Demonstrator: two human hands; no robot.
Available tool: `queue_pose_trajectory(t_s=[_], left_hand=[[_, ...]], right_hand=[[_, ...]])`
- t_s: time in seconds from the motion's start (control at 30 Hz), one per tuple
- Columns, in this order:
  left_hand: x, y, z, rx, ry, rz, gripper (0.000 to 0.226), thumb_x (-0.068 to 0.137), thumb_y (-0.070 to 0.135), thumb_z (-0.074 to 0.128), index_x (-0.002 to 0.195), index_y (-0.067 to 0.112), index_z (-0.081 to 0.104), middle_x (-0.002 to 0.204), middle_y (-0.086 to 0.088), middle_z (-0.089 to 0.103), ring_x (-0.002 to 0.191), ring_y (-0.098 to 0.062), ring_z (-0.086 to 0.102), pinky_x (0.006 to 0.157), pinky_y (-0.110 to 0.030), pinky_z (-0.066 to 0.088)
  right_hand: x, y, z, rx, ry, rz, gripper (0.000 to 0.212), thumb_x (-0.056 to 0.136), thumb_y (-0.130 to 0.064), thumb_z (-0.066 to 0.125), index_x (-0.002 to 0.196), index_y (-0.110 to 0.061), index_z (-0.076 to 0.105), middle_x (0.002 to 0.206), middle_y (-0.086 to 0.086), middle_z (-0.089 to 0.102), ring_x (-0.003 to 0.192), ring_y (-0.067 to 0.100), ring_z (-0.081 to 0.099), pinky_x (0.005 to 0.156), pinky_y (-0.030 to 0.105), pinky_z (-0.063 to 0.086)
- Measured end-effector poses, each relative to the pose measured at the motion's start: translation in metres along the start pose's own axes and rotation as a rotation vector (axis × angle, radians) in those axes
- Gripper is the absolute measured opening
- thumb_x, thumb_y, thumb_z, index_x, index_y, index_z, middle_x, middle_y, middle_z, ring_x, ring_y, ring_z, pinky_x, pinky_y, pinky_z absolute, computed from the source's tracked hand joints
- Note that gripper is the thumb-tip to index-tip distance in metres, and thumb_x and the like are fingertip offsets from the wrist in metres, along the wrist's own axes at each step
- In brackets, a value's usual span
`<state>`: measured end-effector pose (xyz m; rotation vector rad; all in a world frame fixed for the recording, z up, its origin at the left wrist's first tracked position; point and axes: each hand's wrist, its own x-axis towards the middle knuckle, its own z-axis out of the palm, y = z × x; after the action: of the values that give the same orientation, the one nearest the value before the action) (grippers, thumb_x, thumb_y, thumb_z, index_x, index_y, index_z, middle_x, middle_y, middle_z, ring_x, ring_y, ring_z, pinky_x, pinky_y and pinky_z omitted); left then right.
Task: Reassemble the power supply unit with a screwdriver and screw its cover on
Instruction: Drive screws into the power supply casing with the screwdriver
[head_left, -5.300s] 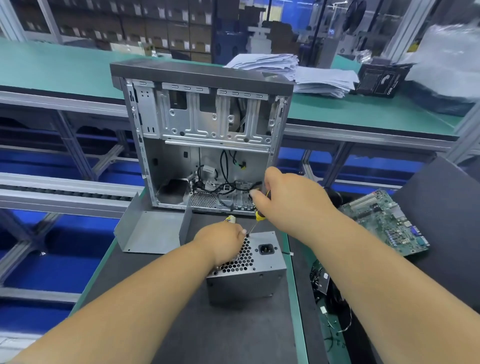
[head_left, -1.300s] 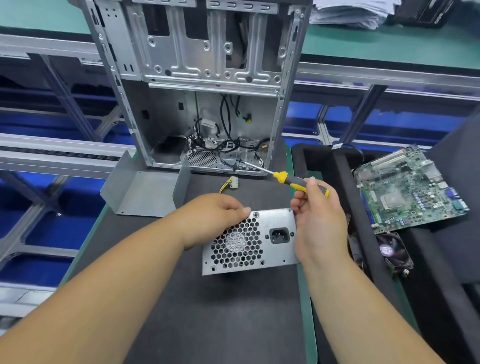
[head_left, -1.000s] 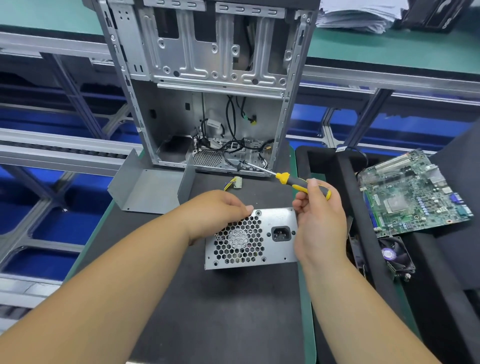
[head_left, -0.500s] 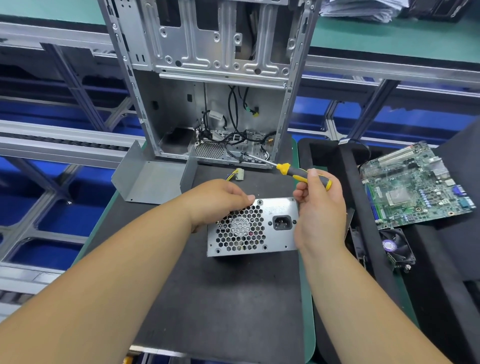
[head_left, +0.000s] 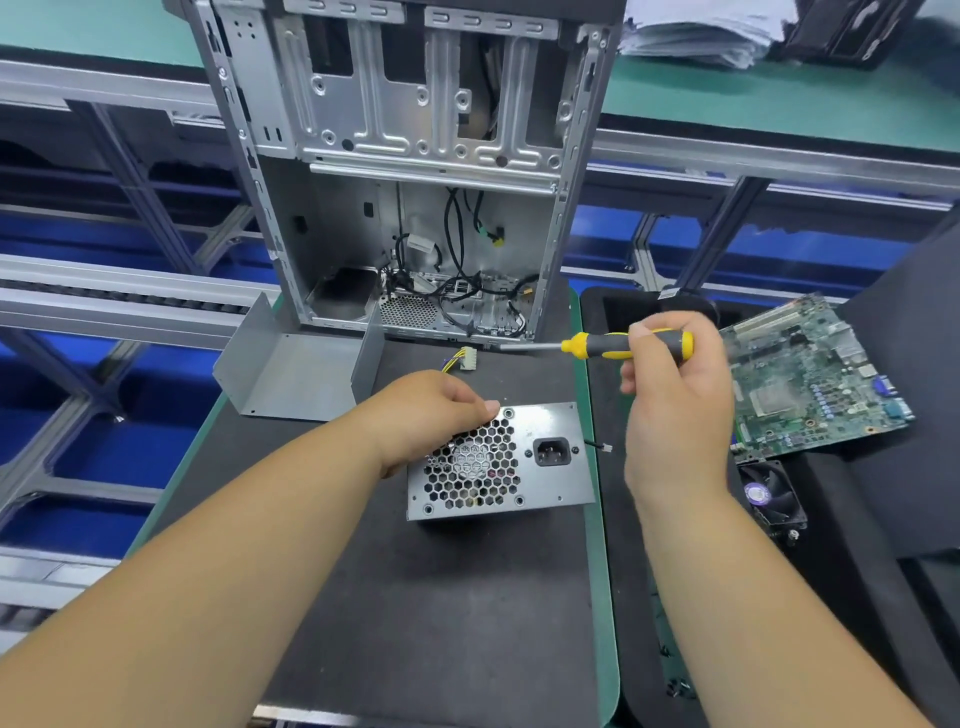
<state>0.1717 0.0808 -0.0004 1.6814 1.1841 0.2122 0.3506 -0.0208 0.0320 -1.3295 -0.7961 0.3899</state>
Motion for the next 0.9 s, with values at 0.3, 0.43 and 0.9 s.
queue_pose_trajectory(t_s=[0.3,0.43,0.9], left_hand=[[-0.001,0.001,0.002,-0.026,-0.005,0.018,0.022,0.085,0.047,0.069,0.081,0.025,0.073,0.09,0.006,0.071,0.091,-0.014,0.063,0.089,-0.031,0.047],[0.001,-0.001,0.002,-0.012,0.005,0.025,0.021,0.085,0.048,0.069,0.082,0.028,0.072,0.098,0.005,0.071,0.1,-0.015,0.063,0.095,-0.033,0.047],[0.006,-0.004,0.003,-0.006,0.018,0.047,0.022,0.083,0.05,0.07,0.078,0.028,0.072,0.092,0.008,0.069,0.096,-0.014,0.062,0.091,-0.031,0.046]], right_hand=[[0.004,-0.069,0.004,-0.474,-0.458,-0.268,0.003,0.083,-0.026,0.053,0.082,-0.026,0.051,0.069,-0.004,0.064,0.076,0.024,0.067,0.059,0.033,0.046],[0.001,-0.074,0.005,-0.555,-0.492,-0.286,0.004,0.083,-0.026,0.053,0.082,-0.027,0.05,0.074,0.0,0.067,0.076,0.024,0.067,0.066,0.044,0.052],[-0.005,-0.076,0.005,-0.624,-0.511,-0.309,0.008,0.089,-0.024,0.055,0.084,-0.027,0.049,0.076,-0.002,0.064,0.079,0.023,0.067,0.068,0.045,0.052]])
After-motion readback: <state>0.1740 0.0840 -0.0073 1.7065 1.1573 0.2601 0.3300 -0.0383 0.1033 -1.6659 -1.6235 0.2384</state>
